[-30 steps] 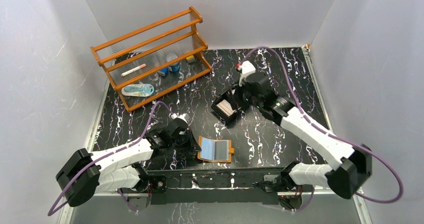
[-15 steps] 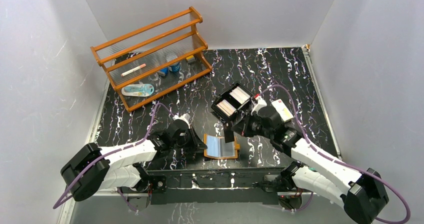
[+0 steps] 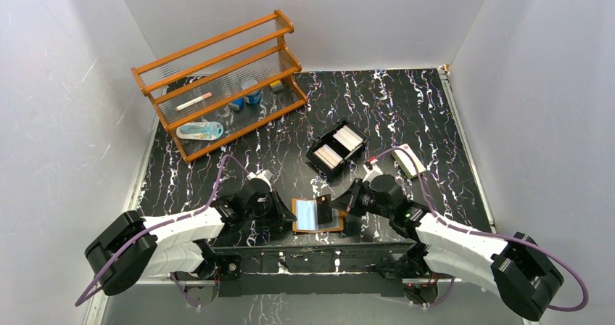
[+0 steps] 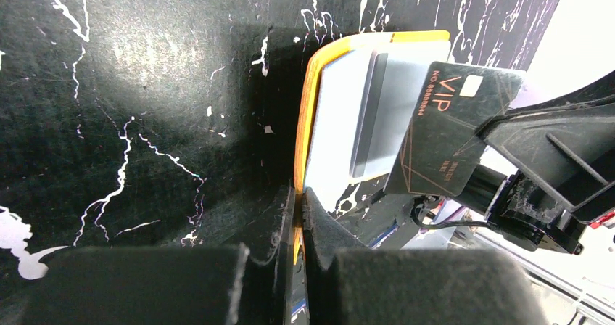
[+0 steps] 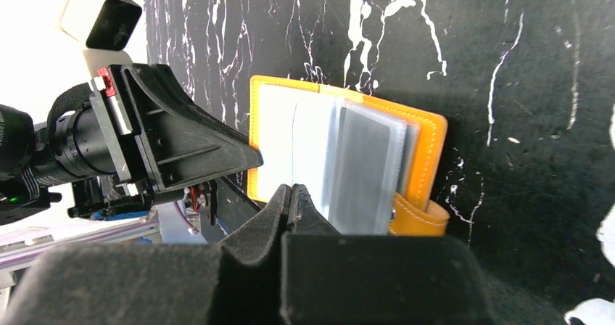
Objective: Put the credit cards into the card holder
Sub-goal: Insert the credit card into the card holder.
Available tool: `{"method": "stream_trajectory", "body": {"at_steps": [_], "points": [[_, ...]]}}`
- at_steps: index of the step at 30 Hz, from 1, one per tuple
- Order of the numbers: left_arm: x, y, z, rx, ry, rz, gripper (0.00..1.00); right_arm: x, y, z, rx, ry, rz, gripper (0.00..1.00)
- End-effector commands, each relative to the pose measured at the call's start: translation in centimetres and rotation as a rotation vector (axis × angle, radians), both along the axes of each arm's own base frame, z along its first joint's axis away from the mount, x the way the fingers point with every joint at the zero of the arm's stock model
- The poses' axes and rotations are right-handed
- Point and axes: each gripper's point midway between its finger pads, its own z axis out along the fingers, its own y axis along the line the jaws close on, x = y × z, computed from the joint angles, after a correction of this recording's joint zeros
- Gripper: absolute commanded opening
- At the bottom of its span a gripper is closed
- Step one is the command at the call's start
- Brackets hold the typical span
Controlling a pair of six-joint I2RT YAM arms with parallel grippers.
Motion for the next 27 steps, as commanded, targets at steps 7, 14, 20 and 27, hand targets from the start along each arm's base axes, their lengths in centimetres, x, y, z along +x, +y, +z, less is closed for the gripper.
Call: {"method": "stream_trajectory", "body": {"at_steps": [7,14,20,27], "points": [[-0.2,0.5,-0.7,0.028,-0.012,-0.02,0.0,0.6,1.6,0.8,0.07,-0.046,-0.018,0.0],[-0.3,0.6,-0.9,0.031,-0.009,-0.025,0.0,0.8,1.6,-0.5,0.039,-0.05,-0.023,0.0],[-0.4,0.6,-1.0,0.035,-0.005,-0.026,0.0,0.7,1.4,-1.8,0.022,-0.034,-0.027,0.0],[-0.4,0.3,-0.9,0.034,-0.001,-0.038,0.0,0.4,1.4,-2.9,0.001,-0.034,-0.005,0.0]]}}
